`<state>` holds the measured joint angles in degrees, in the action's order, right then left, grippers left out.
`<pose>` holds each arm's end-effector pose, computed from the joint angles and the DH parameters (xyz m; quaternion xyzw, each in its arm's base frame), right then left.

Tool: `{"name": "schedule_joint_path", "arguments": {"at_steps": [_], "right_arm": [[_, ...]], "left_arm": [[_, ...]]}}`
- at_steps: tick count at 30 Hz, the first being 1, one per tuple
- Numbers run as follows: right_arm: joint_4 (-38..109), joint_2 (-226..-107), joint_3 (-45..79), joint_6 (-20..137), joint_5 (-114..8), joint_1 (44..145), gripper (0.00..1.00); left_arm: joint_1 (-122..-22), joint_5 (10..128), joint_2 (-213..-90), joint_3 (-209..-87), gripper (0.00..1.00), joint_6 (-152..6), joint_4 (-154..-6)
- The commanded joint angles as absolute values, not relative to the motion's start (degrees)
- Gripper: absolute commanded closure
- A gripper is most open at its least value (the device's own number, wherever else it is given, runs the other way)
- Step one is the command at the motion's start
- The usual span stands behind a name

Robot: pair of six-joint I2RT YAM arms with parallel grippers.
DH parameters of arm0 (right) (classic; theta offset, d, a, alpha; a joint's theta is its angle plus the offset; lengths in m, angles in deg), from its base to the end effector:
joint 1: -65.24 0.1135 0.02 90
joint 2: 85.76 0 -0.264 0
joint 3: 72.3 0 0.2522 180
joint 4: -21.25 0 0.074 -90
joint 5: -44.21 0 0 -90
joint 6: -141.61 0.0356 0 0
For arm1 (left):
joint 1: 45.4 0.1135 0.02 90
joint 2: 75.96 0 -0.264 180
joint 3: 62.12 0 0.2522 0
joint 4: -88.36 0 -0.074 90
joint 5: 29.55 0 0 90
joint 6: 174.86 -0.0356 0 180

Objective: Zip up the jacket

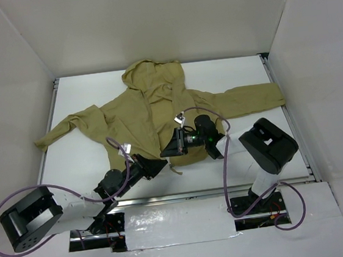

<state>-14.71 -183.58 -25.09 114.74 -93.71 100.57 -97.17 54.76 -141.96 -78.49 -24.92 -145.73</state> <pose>0.2382 0.2012 0.1554 -0.0672 0.7617 0.6329 0.1213 0.1173 -0.1432 0.1710 -0.0847 0.6739 -0.5879 0.4394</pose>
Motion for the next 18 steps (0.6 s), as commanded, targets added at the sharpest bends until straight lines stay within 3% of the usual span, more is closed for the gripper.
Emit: {"name": "schedule_joint_path", "arguments": {"at_steps": [1,5,10,15,18], "right_arm": [[-8.2,-180.4,-22.9,109.0,-95.4,99.3,1.0],[-1.6,-177.6,-22.9,104.5,-95.0,96.7,1.0],[-2.2,-176.6,-23.2,103.5,-95.9,95.7,1.0],[-3.8,-177.0,-23.6,104.5,-96.6,95.7,1.0],[-4.5,-176.9,-23.8,105.0,-96.9,95.7,1.0]], "left_arm": [[-96.7,54.9,-139.8,-76.1,0.61,-26.9,-148.2],[-96.5,54.5,-138.1,-76.0,0.55,-27.7,-145.7],[-96.4,54.5,-138.4,-74.6,0.56,-27.7,-144.7],[-96.4,55.9,-141.3,-75.4,0.41,-27.6,-146.6],[-96.4,57.4,-145.0,-75.4,0.39,-27.6,-149.9]]}}
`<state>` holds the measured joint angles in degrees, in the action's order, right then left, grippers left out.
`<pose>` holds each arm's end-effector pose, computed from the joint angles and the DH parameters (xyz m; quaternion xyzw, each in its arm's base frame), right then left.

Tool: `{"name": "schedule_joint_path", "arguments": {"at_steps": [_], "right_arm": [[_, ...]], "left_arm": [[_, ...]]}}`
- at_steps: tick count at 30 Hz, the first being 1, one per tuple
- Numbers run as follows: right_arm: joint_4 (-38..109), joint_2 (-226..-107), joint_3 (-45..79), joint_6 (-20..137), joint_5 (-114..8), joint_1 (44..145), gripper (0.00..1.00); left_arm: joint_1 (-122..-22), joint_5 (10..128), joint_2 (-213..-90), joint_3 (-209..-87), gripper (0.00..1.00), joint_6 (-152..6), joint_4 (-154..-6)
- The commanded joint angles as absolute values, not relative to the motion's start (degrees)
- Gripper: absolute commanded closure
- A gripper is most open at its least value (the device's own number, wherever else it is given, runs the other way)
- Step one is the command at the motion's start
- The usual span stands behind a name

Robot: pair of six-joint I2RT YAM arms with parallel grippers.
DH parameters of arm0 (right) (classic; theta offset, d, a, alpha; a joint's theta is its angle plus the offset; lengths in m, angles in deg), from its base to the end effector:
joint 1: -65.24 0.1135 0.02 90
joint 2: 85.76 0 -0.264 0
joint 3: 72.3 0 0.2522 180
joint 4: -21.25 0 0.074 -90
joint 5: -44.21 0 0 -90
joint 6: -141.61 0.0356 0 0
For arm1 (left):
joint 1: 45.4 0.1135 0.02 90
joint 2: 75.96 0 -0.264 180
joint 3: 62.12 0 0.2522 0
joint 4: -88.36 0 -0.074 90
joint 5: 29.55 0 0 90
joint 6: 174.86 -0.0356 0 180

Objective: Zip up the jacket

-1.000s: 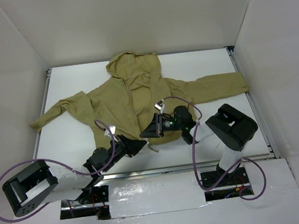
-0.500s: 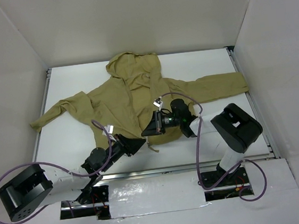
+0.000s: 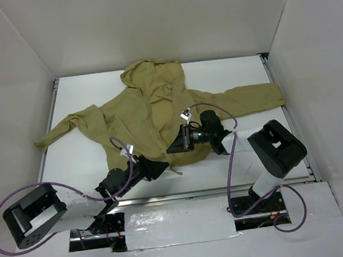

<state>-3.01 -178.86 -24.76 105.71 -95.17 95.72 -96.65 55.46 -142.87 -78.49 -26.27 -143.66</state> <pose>0.2460 0.1762 0.1617 -0.0772 0.7825 0.6001 0.1472 0.1189 -0.1433 0.1645 -0.0757 0.6938 -0.5681 0.4361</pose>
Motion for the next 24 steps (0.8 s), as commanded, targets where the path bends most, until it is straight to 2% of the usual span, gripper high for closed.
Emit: {"name": "schedule_joint_path", "arguments": {"at_steps": [1,5,9,15,24], "right_arm": [[-5.0,-176.8,-23.9,105.3,-97.0,95.7,1.0],[-6.7,-176.8,-24.2,106.5,-98.3,95.7,1.0],[-6.4,-176.3,-24.1,106.7,-99.6,95.6,1.0],[-2.6,-175.1,-23.9,104.3,-98.5,95.7,1.0],[-2.1,-175.6,-23.7,104.7,-96.9,95.7,1.0]], "left_arm": [[-96.4,58.0,-147.3,-76.0,0.4,-27.5,-150.9],[-96.1,59.9,-154.1,-76.8,0.43,-27.2,-159.2],[-95.4,62.2,-161.3,-76.5,0.42,-27.1,-168.0],[-94.5,63.4,-163.3,-76.1,0.31,-27.4,-176.1],[-95.1,58.8,-142.8,-78.6,0.31,-30.1,-149.8]]}}
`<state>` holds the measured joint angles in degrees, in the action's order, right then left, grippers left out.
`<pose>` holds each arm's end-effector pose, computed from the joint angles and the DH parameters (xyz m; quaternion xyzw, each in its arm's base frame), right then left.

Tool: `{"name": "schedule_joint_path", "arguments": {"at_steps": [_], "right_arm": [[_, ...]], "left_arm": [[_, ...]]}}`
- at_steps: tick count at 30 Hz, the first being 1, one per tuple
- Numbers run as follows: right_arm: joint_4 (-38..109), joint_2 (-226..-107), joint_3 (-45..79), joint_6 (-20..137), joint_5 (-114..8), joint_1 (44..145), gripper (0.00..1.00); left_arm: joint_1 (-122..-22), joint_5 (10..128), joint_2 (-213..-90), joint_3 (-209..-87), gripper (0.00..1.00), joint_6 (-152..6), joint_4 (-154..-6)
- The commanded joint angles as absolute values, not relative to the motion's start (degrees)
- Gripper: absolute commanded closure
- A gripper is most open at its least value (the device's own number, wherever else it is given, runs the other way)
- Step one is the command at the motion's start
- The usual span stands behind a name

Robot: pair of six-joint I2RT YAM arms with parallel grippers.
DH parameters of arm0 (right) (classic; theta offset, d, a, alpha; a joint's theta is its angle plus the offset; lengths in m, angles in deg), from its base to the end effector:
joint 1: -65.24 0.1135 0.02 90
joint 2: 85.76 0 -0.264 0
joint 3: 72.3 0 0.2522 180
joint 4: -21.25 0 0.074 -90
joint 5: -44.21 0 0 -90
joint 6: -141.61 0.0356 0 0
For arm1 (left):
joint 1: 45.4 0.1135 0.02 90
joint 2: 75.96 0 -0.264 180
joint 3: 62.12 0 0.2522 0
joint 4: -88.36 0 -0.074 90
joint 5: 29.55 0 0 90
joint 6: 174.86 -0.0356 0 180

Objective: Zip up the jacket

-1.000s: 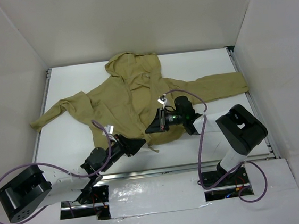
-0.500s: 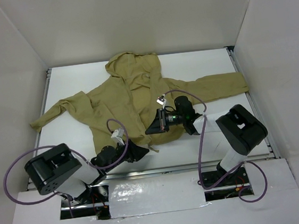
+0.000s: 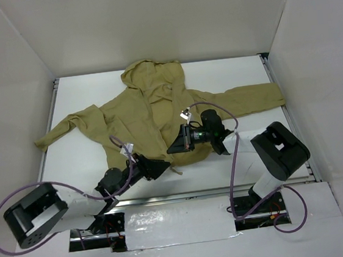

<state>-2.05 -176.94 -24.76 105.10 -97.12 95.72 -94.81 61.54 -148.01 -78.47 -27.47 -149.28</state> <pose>0.2429 0.1752 0.1699 -0.0948 0.7743 0.6086 0.1448 0.1233 -0.1449 0.1600 -0.0415 0.6938 -0.5811 0.4233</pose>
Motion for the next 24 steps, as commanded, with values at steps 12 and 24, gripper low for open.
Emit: {"name": "schedule_joint_path", "arguments": {"at_steps": [12,24], "right_arm": [[-11.6,-176.3,-23.8,112.4,-101.8,96.2,1.0],[-20.5,-177.6,-24.2,119.8,-103.8,98.0,1.0]], "left_arm": [[-95.0,59.9,-139.2,-79.8,0.32,-30.8,-146.2],[-94.2,61.1,-136.6,-79.0,0.33,-33.2,-144.3]]}}
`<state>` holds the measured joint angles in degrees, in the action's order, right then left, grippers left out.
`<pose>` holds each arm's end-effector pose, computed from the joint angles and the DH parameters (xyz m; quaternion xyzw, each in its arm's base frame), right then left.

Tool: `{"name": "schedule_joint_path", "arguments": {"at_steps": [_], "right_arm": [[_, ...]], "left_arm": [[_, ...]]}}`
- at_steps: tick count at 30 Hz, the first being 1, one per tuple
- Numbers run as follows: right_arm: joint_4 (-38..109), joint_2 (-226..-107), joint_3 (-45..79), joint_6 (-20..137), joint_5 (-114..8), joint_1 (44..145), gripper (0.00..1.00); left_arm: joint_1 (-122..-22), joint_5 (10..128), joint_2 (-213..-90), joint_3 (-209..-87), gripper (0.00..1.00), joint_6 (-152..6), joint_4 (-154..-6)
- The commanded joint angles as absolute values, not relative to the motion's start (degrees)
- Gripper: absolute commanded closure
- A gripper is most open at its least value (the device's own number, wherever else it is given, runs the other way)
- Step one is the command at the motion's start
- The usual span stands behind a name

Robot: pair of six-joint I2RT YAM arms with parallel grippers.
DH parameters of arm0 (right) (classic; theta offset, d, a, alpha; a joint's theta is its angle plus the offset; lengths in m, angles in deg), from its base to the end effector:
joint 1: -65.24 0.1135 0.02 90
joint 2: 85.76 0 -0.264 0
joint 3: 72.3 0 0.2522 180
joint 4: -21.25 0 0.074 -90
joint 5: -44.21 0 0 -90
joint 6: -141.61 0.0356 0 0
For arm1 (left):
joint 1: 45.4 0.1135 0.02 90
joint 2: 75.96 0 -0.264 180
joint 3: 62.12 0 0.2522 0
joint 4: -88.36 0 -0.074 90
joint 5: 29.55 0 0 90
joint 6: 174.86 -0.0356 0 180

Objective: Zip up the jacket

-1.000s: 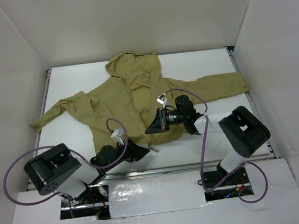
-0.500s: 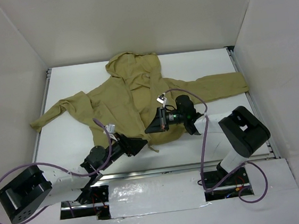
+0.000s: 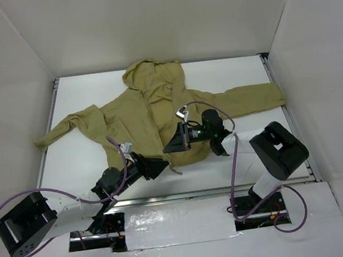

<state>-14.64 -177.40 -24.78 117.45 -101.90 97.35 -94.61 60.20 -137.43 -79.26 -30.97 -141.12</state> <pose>0.2397 0.1853 0.1884 -0.1010 0.7278 0.6692 0.1109 0.1200 -0.1388 0.1790 -0.0292 0.6740 -0.5772 0.4602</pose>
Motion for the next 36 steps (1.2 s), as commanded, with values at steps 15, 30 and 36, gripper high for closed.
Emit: {"name": "schedule_joint_path", "arguments": {"at_steps": [15,30,36], "right_arm": [[-22.3,-179.4,-23.1,121.9,-103.3,101.0,1.0],[-25.8,-181.2,-21.0,125.8,-103.3,101.0,1.0],[-21.2,-181.1,-19.5,123.0,-102.7,100.9,1.0]], "left_arm": [[-93.0,62.9,-134.5,-76.8,0.39,-35.6,-148.4],[-92.0,65.0,-135.7,-74.2,0.73,-35.1,-152.5],[-91.9,65.6,-134.0,-74.0,0.81,-34.9,-151.5]]}}
